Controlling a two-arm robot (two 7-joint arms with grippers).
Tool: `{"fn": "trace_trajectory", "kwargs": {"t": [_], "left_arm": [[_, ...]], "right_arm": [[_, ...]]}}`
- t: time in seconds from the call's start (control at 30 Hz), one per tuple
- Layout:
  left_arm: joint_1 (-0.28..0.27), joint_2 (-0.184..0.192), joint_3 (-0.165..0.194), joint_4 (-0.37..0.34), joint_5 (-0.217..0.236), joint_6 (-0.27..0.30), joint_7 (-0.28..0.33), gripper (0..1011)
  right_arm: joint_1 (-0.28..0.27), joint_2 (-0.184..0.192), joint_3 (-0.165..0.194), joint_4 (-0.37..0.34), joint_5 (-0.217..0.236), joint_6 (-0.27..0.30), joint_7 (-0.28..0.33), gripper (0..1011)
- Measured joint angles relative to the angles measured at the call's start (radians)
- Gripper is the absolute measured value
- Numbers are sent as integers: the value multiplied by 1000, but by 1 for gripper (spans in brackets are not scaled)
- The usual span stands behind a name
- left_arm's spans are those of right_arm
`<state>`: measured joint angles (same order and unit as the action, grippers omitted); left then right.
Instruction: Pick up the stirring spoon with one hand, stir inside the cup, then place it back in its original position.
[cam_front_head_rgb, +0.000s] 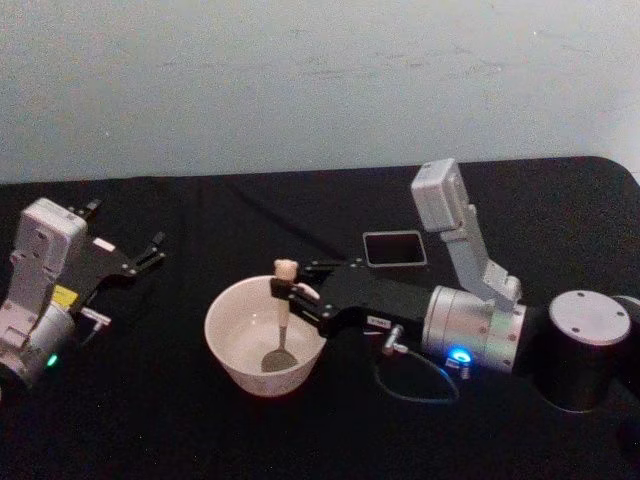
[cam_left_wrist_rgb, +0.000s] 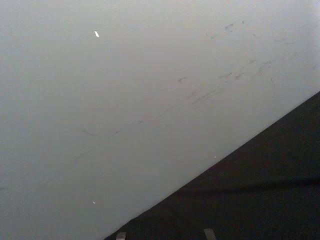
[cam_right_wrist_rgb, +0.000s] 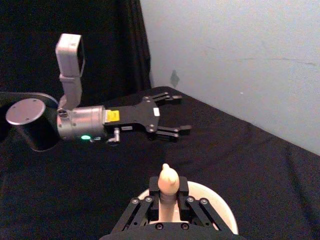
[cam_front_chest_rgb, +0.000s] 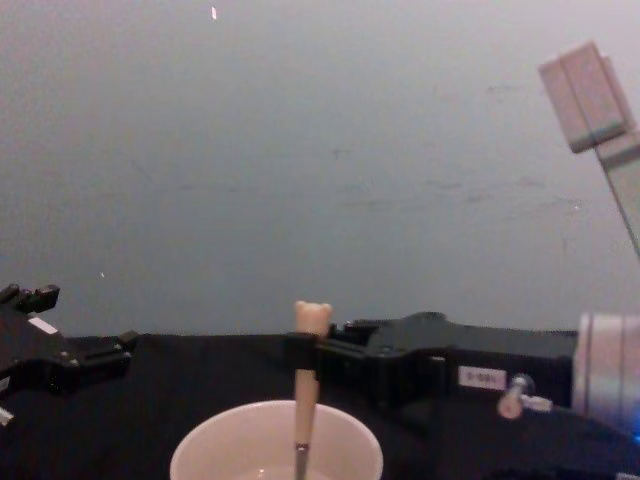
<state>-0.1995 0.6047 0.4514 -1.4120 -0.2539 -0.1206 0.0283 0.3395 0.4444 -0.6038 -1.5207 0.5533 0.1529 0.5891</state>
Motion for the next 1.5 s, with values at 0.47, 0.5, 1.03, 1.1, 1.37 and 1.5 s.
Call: {"fn": "trace_trajectory", "kwargs": {"t": [0.47,0.5,1.03,1.1,1.37,1.5], "left_arm": [[0,0,0,0,0,0,0,1001],[0,0,0,0,0,0,0,1001],[0,0,0,0,0,0,0,1001],[0,0,0,0,0,0,0,1001],[0,0,0,0,0,0,0,1001],[0,0,0,0,0,0,0,1001]], "right_arm": [[51,-48,-54,39,-21,4,-8,211],[57,-55,-58,48,-27,2,-13,211],[114,-131,-47,165,-70,-12,-61,211],[117,-134,-43,171,-72,-12,-64,211],[113,-120,-17,178,-84,-21,-64,211],[104,-108,-8,170,-84,-24,-60,211]]}}
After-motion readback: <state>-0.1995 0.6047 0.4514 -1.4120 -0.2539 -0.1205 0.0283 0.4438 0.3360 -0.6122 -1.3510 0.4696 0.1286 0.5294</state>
